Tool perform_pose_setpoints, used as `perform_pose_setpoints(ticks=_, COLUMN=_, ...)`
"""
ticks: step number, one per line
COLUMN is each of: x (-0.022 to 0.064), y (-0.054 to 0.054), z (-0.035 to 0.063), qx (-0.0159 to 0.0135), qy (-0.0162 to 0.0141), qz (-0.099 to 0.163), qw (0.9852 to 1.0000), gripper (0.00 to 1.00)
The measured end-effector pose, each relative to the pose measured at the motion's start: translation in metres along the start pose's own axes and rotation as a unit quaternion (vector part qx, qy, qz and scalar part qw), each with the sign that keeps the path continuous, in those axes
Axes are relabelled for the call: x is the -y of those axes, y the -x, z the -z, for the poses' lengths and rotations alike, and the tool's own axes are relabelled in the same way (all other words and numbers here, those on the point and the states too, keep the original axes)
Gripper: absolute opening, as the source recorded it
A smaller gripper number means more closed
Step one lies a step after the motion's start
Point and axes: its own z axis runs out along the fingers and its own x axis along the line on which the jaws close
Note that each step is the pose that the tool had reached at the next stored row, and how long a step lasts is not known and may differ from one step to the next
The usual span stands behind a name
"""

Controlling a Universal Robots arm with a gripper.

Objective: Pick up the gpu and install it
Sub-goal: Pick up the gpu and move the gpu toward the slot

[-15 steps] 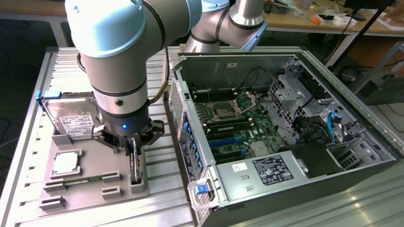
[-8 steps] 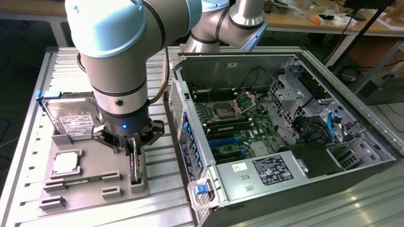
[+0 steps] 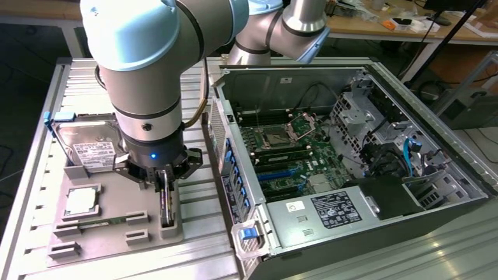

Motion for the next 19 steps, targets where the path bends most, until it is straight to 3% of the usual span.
perform_pose_setpoints(ticks=19, x=-0.0001, y=0.0, z=0.0014, qx=0.0, qy=-0.0001, qz=0.0, qw=1.0, gripper=0.27)
